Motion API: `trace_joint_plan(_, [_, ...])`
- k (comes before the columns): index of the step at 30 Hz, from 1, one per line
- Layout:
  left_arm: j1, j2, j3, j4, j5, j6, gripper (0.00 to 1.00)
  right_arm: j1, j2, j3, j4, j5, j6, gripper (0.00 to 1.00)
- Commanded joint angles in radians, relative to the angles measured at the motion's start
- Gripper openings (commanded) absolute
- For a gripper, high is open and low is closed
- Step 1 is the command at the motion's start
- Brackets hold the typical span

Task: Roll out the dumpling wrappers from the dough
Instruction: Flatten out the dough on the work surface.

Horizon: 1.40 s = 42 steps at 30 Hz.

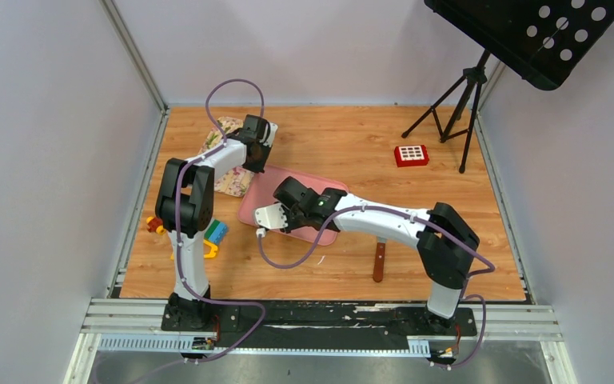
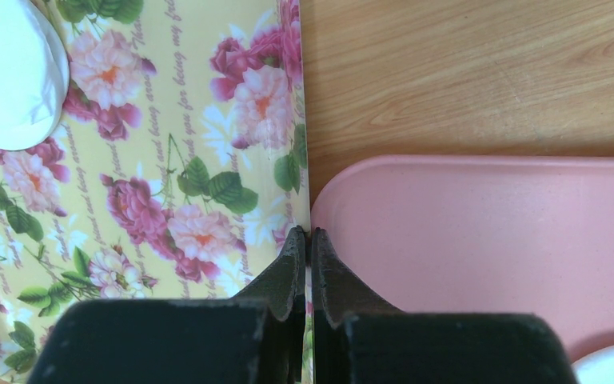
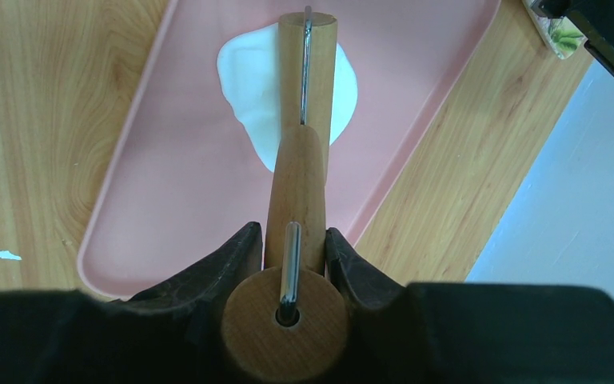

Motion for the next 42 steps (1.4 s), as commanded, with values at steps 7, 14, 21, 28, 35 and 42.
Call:
trace_joint_plan(7, [0.002, 0.025, -0.036, -0.044, -0.016, 0.001, 0.0, 0.053, 0.034, -0.152, -0.32, -0.163, 0.043, 0.0])
trace_joint_plan(14, [0.003, 0.024, -0.038, -0.042, -0.017, 0.001, 0.0, 0.071, 0.018, -0.135, -0.376, -0.19, 0.046, 0.0])
trace_joint_plan(21, [0.002, 0.023, -0.039, -0.043, -0.013, 0.0, 0.0, 0.072, 0.049, -0.13, -0.297, -0.101, 0.07, 0.0])
trace_joint_plan(28, [0.002, 0.023, -0.042, -0.044, -0.002, 0.0, 0.0, 0.02, 0.149, -0.014, -0.215, -0.042, 0.092, 0.0])
trace_joint_plan(35, [0.001, 0.022, -0.041, -0.044, 0.004, 0.0, 0.0, -0.017, 0.229, 0.053, -0.198, -0.026, 0.075, 0.0])
trace_joint_plan(42, [0.001, 0.021, -0.043, -0.043, 0.004, -0.002, 0.0, -0.019, 0.233, 0.052, -0.22, -0.063, 0.066, 0.0])
